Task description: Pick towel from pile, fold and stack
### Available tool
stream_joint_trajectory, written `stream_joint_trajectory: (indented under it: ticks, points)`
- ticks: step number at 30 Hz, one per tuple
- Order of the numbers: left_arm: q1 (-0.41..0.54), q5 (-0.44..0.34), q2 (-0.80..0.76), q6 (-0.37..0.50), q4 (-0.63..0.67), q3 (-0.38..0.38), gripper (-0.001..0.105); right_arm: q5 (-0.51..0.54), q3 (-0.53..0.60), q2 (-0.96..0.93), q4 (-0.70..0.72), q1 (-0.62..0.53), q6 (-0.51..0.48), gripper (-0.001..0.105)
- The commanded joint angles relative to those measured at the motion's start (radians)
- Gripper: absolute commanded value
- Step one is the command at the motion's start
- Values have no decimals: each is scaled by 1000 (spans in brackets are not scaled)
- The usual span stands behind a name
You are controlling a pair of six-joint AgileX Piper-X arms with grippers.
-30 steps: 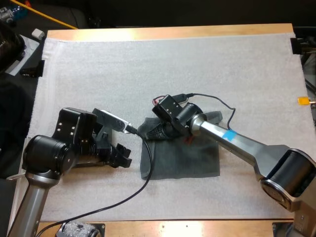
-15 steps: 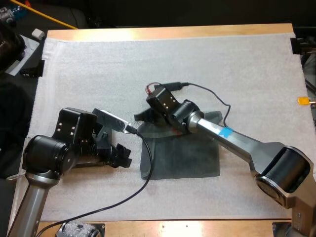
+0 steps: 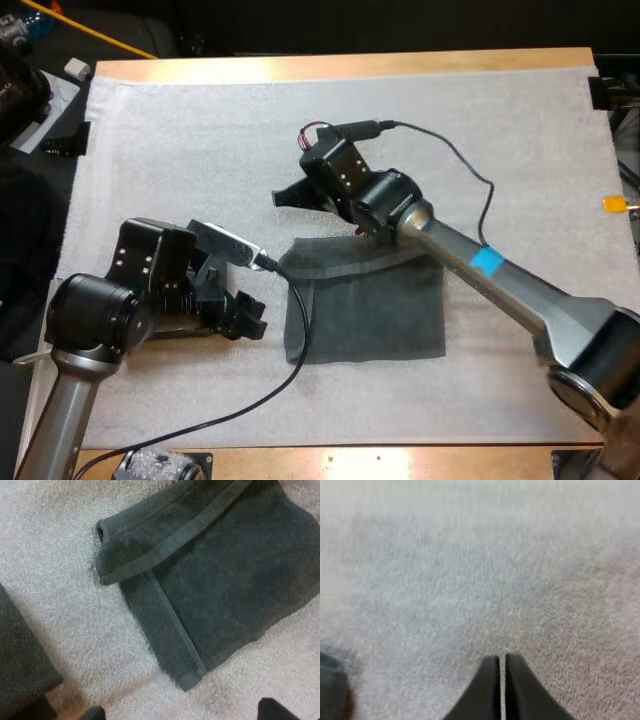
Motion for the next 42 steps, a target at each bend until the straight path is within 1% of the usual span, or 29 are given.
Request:
stream_joint_trajectory:
  ticks: [1, 2, 3, 6, 10, 14, 18, 25, 27, 29, 42]
  points:
    - [-2, 3, -4, -3, 7, -3, 58, 19, -11, -62, 75, -1, -33, 0]
    - [-2, 1, -4, -3, 6, -2, 58, 17, -9, -60, 61, -2, -30, 0]
    - [-3, 2, -4, -4, 3, -3, 58, 22, -5, -73, 86, -4, -38, 0]
    - [-5, 3, -4, -3, 5, -3, 58, 13, -9, -118, 187, 0, -61, 0]
    - [-4, 5, -4, -3, 7, -3, 58, -32, -8, -154, 338, 6, -101, 0]
    - [-5, 6, -4, -2, 10, -1, 59, -70, 5, -167, 424, 20, -120, 0]
    - [-4, 7, -2, -5, 8, -2, 59, -75, 50, -157, 438, 34, -121, 0]
    - [-2, 7, -6, -10, 10, -2, 59, -85, 132, -107, 374, 38, -109, 0]
    - [-2, 3, -1, -10, 3, -2, 58, -81, 109, -115, 415, 37, -115, 0]
    - [-2, 3, -1, -11, 4, -1, 58, -88, 111, -101, 419, 37, -115, 0]
    - [-1, 4, 1, -13, 6, -1, 58, -140, 113, -19, 398, 33, -87, 0]
